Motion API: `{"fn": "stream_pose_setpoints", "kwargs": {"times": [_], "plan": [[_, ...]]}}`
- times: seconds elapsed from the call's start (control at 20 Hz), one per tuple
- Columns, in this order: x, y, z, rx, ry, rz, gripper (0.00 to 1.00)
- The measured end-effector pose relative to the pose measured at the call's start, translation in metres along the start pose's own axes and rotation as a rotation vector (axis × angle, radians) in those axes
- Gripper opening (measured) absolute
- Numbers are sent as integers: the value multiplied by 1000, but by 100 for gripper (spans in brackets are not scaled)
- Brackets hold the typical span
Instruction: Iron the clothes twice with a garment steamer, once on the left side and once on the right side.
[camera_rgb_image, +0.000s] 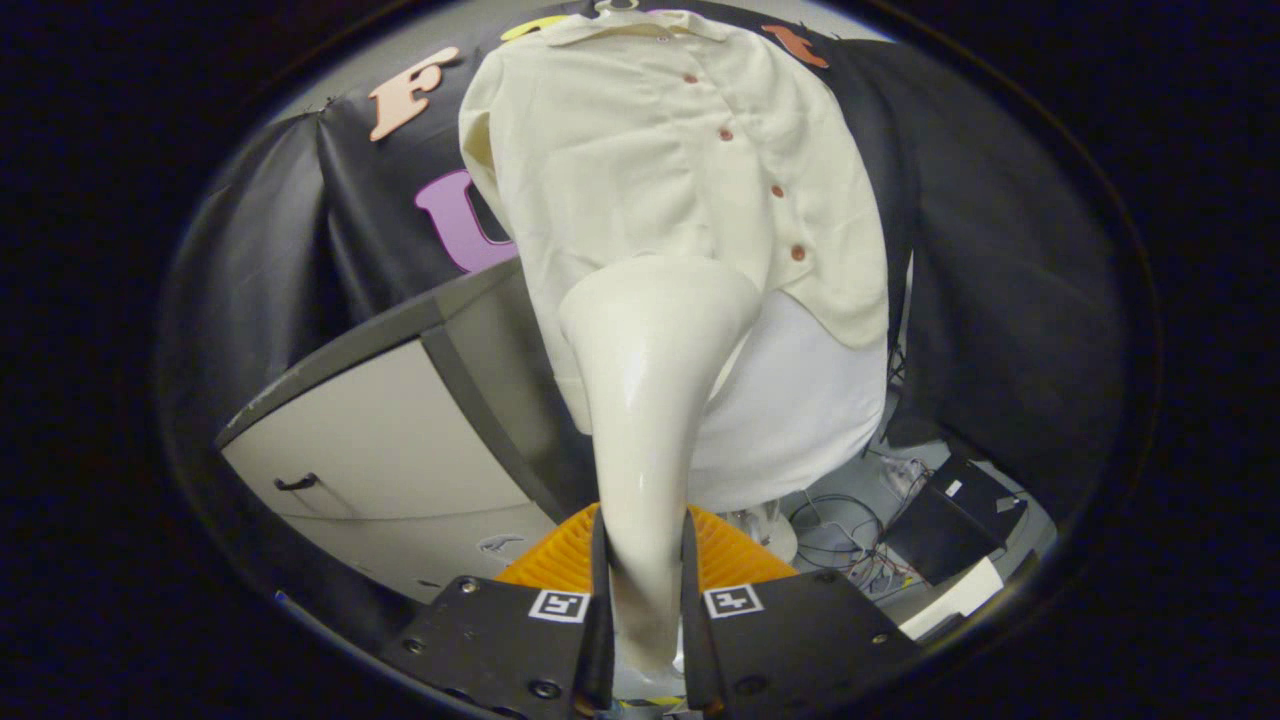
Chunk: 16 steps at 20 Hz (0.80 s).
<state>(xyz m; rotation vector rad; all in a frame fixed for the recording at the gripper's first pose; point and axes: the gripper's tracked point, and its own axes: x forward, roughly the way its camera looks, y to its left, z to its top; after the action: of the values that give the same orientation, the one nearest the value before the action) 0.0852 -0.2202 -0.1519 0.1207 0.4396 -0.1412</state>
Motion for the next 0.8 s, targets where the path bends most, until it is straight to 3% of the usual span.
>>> {"fn": "stream_pose_setpoints", "kwargs": {"times": [0.4,0.8], "plan": [[-48,-17,160,-82,-168,17,27],[-19,-94,291,-22,-241,8,27]]}}
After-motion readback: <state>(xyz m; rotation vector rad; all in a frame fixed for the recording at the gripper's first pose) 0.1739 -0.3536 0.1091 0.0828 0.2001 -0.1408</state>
